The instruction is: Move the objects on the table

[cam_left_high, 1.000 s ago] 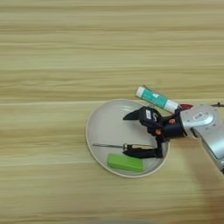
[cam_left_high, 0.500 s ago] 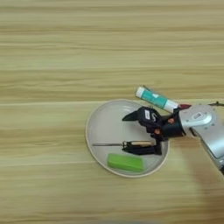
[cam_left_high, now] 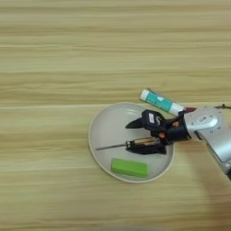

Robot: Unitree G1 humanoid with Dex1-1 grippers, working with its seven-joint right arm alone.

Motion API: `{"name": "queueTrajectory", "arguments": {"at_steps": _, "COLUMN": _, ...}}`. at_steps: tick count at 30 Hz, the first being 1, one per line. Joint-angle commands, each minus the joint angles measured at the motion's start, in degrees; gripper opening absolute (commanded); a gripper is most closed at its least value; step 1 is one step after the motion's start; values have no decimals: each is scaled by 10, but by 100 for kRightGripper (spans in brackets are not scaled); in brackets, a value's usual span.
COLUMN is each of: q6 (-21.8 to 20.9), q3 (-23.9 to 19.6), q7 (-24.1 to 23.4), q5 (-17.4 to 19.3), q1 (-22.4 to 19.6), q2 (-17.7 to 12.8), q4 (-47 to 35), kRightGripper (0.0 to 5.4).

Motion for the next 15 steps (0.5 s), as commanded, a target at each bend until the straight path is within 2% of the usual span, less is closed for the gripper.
{"name": "queueTrajectory", "arguments": {"at_steps": 1, "q6": -3, "q3": -5, "q7": -23, "q5": -19, "q1": -25, "q2": -15, "q4": -1, "kRightGripper": 280}}
{"name": "queueTrajectory", "arguments": {"at_steps": 15, "q6": -8, "q3": -4, "q7": -27, "q5": -20, "q1": -28, "q2": -12, "q4": 7, "kRightGripper": 146}}
